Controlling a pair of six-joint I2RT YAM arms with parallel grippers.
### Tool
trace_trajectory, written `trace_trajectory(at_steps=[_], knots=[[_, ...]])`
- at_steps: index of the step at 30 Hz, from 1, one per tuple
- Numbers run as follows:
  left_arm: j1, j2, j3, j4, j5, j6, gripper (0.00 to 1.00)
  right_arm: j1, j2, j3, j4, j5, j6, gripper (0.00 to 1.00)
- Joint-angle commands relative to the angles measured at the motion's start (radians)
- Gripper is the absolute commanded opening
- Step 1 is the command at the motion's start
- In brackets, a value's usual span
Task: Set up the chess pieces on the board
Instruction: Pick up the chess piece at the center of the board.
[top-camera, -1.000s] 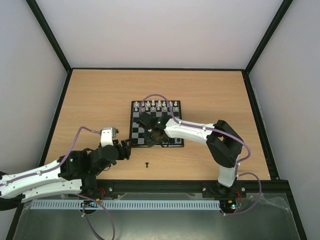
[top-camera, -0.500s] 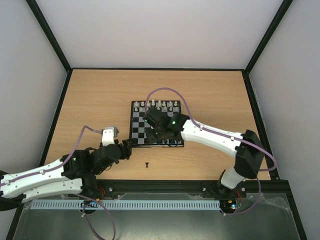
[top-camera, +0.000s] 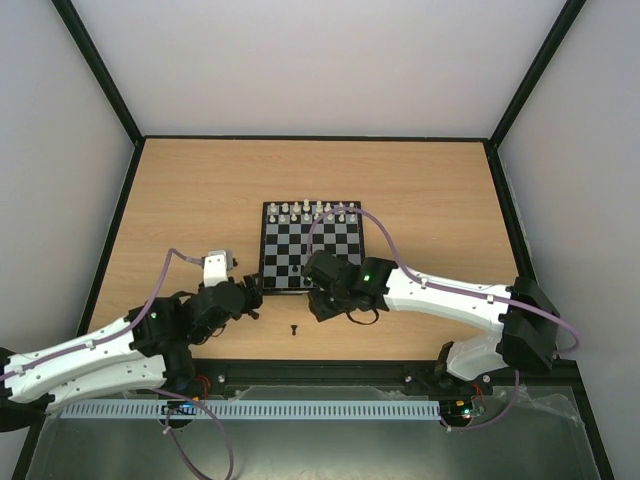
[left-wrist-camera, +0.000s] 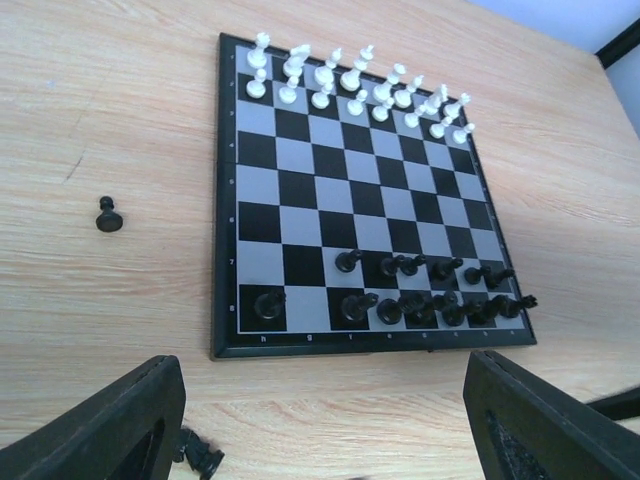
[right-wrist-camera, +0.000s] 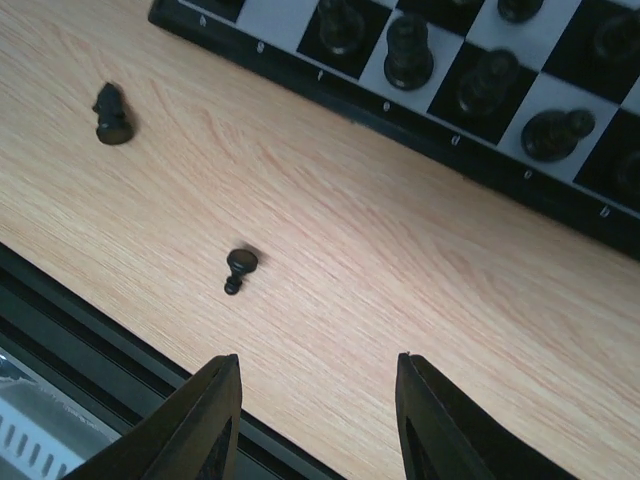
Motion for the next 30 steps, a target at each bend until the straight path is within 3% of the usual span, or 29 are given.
trace_trajectory(at_steps=[1, 9, 30], knots=[[0.083, 0.031, -0.054, 0.062, 0.075, 0.032, 0.8, 0.008, -0.003, -0.052, 0.033, -0.035, 0.049, 0.43], [0.24, -0.033, -0.173, 0.17, 0.235, 0.074, 0.8, 0.037, 0.018, -0.108, 0.126, -0.068, 0.098, 0.43], [0.25, -0.431, -0.223, 0.169, 0.27, 0.065, 0.81, 0.073, 0.294, 0.058, 0.107, -0.008, 0.336, 0.43]])
